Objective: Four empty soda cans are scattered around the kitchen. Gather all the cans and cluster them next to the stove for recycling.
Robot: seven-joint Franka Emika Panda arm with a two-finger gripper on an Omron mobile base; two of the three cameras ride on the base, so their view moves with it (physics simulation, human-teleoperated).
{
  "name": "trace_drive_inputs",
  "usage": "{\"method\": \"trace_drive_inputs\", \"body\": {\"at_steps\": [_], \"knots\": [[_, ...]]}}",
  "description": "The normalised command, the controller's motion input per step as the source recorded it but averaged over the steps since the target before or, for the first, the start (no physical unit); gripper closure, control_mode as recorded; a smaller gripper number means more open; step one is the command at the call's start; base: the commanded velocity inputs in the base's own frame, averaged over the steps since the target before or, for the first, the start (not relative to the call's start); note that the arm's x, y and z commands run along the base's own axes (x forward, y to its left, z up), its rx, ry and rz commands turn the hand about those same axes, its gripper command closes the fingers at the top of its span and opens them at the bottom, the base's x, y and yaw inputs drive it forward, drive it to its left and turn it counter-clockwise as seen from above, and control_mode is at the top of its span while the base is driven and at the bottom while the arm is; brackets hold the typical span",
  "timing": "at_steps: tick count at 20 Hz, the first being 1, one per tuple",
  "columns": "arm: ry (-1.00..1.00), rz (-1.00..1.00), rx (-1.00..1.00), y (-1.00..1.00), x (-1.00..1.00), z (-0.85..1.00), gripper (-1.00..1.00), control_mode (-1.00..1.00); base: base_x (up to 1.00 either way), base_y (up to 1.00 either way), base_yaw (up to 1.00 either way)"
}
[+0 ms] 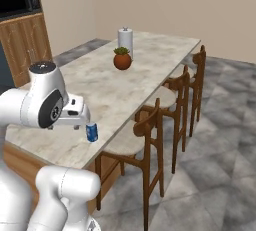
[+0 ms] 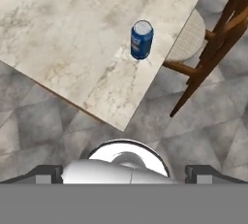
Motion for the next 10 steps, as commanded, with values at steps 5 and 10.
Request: {"method": "trace_drive_inputs", "body": {"at_steps": [5,10], "knots": [[-0.01,0.14,0.03,-0.19,0.09,0.0,-1.0,-1.0,0.0,0.0,0.0],[0.0,0.12,0.03,-0.05,0.2,0.0,-1.0,-1.0,0.0,0.0,0.0]]}}
